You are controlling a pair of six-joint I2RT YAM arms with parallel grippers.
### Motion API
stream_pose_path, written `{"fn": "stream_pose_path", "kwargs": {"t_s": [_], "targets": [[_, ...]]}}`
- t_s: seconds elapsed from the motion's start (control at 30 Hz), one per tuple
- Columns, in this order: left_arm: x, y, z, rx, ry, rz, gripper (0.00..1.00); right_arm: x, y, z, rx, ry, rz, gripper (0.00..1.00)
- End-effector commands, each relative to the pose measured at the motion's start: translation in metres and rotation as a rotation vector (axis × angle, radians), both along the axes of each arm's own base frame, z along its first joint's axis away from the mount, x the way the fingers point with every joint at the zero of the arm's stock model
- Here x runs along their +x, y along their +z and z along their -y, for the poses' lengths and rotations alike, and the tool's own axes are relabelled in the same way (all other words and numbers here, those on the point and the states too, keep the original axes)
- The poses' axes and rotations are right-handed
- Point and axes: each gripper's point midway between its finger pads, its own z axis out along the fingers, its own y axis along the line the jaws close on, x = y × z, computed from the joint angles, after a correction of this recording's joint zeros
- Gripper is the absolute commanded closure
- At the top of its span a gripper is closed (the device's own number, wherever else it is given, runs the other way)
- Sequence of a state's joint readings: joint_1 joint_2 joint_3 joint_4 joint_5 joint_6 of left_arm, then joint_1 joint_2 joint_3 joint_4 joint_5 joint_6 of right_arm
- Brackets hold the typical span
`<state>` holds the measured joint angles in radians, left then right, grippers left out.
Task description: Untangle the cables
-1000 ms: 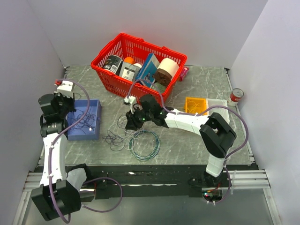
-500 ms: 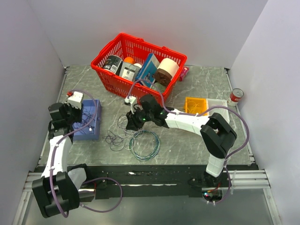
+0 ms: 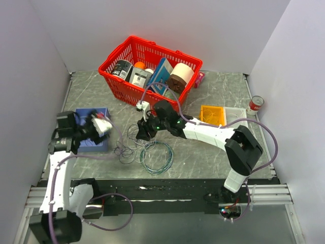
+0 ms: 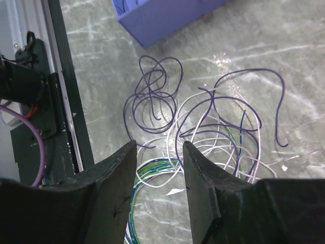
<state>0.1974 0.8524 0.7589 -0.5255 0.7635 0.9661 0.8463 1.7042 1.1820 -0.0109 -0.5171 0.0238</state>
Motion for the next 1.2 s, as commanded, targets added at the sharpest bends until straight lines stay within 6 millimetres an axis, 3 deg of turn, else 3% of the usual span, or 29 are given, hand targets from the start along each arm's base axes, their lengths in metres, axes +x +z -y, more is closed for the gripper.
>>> {"fn": "stream_pose_path", "kwargs": {"t_s": [0.0,0.13,0.27,0.4,0.53,0.67,0.77,1.0,1.1,1.17], "targets": [[-0.067,-0.062,0.042,0.204,-0.399,-0.155,0.19,-0.004,0.026,0.003,0.051,0.015,0.054,0.50],[-0.066,-0.086,0.042,0.381,-0.522,-0.121,0.26,-0.005,0.021,0.008,0.027,0.024,0.070,0.50],[-0.045,-0.099,0.043,0.502,-0.613,-0.043,0.36,-0.006,0.020,0.009,0.028,0.018,0.073,0.50],[-0.031,-0.114,0.039,0.677,-0.753,0.063,0.35,-0.004,0.021,0.012,0.038,0.001,0.085,0.50],[-0.028,-0.127,0.048,0.727,-0.834,0.093,0.37,-0.005,0.015,0.017,0.025,-0.010,0.086,0.49],[-0.023,-0.140,0.051,0.810,-0.879,0.112,0.43,-0.005,0.012,0.018,0.018,-0.008,0.086,0.49],[-0.007,-0.142,0.052,0.858,-0.849,0.121,0.52,-0.004,0.014,0.018,0.018,-0.005,0.090,0.49],[-0.010,-0.161,0.038,0.946,-0.881,0.084,0.59,0.000,0.012,0.022,0.022,-0.018,0.086,0.49],[-0.010,-0.164,0.042,0.946,-0.896,0.112,0.67,0.001,0.012,0.025,0.022,-0.021,0.084,0.49],[-0.009,-0.165,0.045,0.931,-0.905,0.123,0.94,0.002,0.012,0.027,0.022,-0.028,0.087,0.49]]}}
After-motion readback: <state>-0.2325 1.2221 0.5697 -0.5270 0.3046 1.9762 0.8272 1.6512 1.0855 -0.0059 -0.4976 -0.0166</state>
